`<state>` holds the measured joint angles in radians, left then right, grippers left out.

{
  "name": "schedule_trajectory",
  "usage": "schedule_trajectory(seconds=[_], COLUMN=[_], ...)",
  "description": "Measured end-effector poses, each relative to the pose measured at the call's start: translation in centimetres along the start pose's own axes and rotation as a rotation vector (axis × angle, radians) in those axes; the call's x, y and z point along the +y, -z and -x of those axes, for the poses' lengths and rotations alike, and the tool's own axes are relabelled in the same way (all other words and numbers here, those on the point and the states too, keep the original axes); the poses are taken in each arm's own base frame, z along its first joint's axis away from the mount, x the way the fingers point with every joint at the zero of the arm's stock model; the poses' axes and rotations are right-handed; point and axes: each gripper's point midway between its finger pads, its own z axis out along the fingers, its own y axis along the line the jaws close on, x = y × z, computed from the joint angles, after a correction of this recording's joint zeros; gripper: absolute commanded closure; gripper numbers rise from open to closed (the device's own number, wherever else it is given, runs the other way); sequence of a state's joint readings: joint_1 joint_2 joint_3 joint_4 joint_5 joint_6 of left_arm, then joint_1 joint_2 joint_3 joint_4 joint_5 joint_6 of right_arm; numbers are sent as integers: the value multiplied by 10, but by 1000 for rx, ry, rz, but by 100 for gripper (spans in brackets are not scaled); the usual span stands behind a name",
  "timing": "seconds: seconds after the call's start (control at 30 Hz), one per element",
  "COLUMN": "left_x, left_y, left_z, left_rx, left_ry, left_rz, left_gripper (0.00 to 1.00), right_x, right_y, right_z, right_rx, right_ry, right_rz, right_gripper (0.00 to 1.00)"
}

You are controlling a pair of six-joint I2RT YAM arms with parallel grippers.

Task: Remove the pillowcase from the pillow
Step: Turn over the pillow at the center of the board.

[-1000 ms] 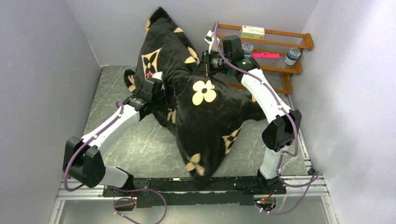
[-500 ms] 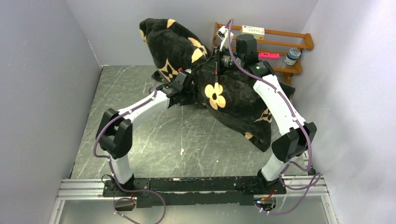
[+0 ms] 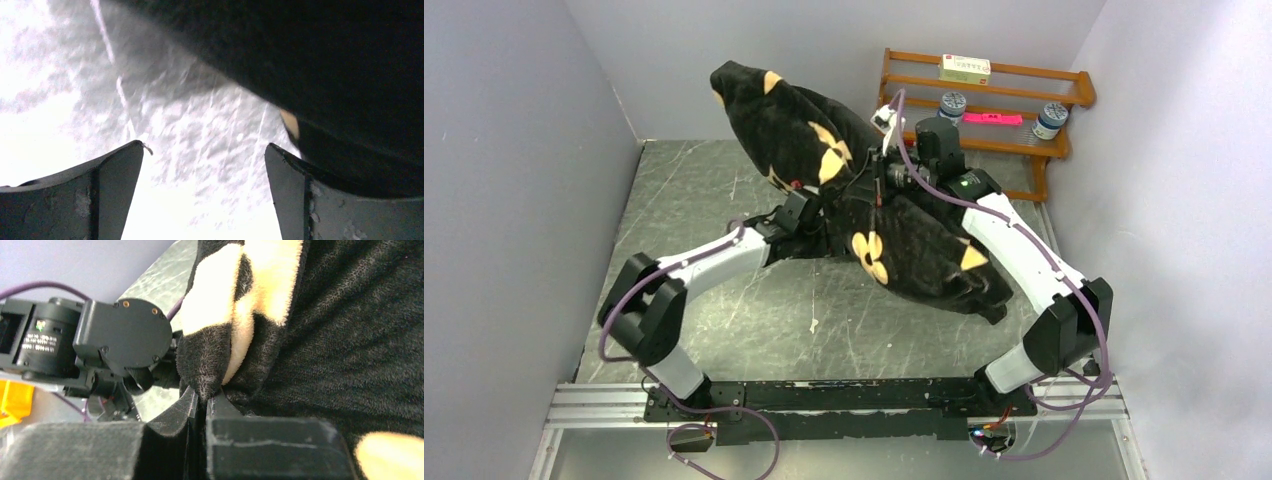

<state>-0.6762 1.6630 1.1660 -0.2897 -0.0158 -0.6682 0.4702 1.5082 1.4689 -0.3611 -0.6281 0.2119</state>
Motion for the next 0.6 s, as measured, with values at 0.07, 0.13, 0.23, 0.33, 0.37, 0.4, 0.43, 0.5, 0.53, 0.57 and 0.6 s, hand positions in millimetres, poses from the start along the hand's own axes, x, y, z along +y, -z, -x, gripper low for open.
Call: schedule_trajectory(seconds=[0.07,0.13,0.23,0.33,0.37,0.4,0.43,0.5,0.53,0.57,0.6], left_x=[15,26,36,31,32,34,35,37,39,42,45], left_y=[15,32,71,125,145,157,171,196,203,212,218], left_z=[-10,-14,-1,37,43,46,51,65,69,74,77], left_rx=[4,-7,-93,-280,-329,-356,-393,-481,-508,-543,-563], left_ry=[7,9,11,-3,-16,-21,-29,-33,-34,-34,-39], left_rz=[12,23,28,-5,-2,2,9,20,27,41,52], left_gripper=[3,3,4,4,4,3,3,4,3,3,3], right_x=[12,25,43,58,62,66,72,86,92,101,107], right_y=[-4,-9,-17,-22,-23,-25,-25,-23,-21,-18,-14], right_z=[-9,-19,-44,-80,-90,-99,-109,-130,-137,-146,-151], right_rx=[24,52,108,187,208,226,248,294,311,326,334], right_ry=[6,19,29,13,11,9,11,12,7,12,12], right_rz=[35,70,118,156,166,175,187,224,240,263,276], right_gripper=[100,100,100,90,84,80,75,63,56,49,42])
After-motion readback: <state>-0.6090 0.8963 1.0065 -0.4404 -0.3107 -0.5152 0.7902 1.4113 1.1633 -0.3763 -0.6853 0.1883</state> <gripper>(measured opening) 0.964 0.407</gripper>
